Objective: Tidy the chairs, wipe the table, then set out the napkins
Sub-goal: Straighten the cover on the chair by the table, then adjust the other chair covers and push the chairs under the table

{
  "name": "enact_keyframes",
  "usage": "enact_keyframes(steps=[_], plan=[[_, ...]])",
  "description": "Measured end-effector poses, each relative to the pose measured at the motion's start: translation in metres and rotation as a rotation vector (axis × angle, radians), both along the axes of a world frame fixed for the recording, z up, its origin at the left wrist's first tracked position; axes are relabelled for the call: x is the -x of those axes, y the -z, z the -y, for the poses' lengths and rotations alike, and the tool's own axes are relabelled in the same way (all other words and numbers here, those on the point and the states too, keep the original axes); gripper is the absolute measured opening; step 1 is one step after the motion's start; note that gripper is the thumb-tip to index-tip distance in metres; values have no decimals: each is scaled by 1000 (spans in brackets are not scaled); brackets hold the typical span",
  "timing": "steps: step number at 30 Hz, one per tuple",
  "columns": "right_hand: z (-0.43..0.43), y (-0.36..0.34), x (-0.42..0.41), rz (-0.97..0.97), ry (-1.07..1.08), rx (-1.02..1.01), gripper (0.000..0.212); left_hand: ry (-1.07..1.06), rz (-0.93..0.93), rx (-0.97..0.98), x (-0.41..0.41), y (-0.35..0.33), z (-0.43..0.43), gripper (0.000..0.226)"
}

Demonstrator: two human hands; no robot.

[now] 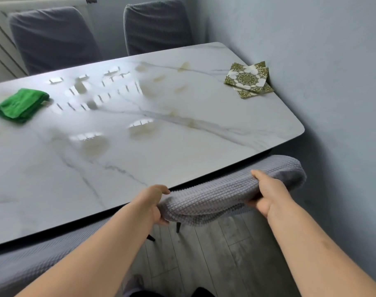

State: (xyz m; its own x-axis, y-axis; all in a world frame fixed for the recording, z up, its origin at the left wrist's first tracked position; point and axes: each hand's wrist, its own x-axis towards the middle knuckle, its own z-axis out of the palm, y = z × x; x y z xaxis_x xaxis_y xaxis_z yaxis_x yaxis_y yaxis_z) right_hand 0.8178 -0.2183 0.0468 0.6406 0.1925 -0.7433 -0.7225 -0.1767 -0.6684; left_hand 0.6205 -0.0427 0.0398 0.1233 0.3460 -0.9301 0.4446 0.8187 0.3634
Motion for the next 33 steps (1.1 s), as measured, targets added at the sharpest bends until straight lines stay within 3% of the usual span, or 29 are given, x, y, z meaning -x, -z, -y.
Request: enact_keyframes(steps=[3, 5, 8, 10, 15, 18, 20, 23, 26, 28, 30, 33], plan=[[-5, -25, 13, 134, -53, 93, 50, 101, 3, -3, 1, -7, -7, 72], [-8, -42, 28, 337, -138, 204, 68, 159, 12, -31, 3, -11, -10, 76], [-17, -68, 54, 738, -426, 307, 73, 211, 47, -129, 9, -19, -12, 54], [-29, -76, 66, 861, -612, 323, 70, 217, 112, -188, 16, -27, -16, 39], [-66, -69, 88, 898, -791, 285, 57, 197, 192, -281, 39, -47, -35, 35], [-94, -61, 101, 895, -862, 298, 54, 147, 198, -321, 57, -55, -55, 10], [-119, -55, 109, 890, -921, 306, 54, 134, 196, -361, 71, -57, -76, 8], [-155, -49, 122, 887, -992, 316, 53, 123, 180, -387, 88, -53, -110, 25], [-206, -42, 138, 901, -1065, 338, 52, 136, 166, -453, 111, -47, -160, 24], [-244, -36, 149, 908, -1137, 352, 51, 139, 151, -512, 127, -39, -195, 45], [-284, -24, 163, 909, -1219, 366, 50, 130, 104, -569, 144, -31, -232, 61], [-339, -7, 187, 909, -1318, 361, 50, 99, -18, -710, 165, -16, -297, 64]])
